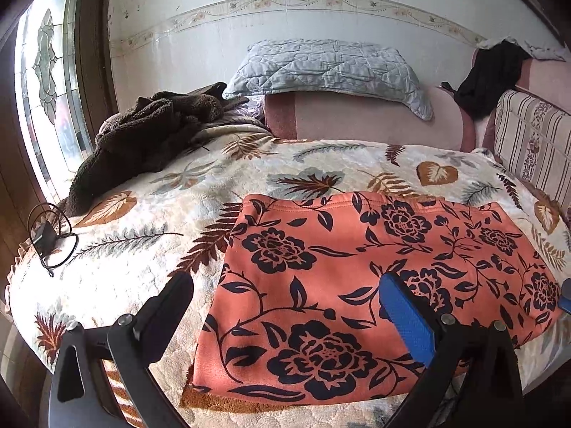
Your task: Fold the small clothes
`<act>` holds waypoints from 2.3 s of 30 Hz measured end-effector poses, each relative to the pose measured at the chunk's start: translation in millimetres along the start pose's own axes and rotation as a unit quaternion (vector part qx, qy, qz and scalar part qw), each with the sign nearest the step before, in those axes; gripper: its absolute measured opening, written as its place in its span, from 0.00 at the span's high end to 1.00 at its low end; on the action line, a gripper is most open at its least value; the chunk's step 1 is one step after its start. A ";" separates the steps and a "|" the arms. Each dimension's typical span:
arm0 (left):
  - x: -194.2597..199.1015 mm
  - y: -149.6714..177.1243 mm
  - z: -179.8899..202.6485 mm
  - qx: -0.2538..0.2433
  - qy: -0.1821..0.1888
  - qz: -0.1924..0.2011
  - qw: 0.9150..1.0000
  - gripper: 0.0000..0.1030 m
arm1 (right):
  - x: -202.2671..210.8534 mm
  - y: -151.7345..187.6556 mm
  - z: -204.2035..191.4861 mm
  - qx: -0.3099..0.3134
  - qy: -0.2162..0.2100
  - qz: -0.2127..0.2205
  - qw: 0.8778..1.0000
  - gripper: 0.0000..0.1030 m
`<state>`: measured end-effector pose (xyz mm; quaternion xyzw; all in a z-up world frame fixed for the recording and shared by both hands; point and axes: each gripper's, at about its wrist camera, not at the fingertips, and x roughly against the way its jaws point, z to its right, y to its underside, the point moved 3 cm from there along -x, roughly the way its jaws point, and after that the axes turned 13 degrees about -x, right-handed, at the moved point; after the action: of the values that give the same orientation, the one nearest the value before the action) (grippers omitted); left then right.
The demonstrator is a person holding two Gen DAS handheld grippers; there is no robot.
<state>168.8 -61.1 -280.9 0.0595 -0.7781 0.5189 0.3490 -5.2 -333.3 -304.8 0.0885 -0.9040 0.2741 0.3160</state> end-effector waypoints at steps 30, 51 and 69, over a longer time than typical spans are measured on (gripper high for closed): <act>-10.3 1.9 8.0 0.009 0.026 -0.027 0.999 0.00 | -22.2 -2.0 10.7 -0.018 0.034 -0.013 0.999 0.46; -54.1 19.0 41.1 -0.044 0.020 -0.129 0.990 0.00 | -66.8 -113.8 46.5 -0.128 0.018 -0.013 0.992 0.47; -22.6 1.5 35.9 -0.026 0.010 -0.041 0.999 0.00 | 9.3 -68.8 49.9 -0.081 -0.043 0.009 0.996 0.52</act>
<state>167.8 -97.0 -303.6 0.0769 -0.7845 0.4843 0.3796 -15.7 -418.1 -301.3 0.0663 -0.9367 0.1990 0.2804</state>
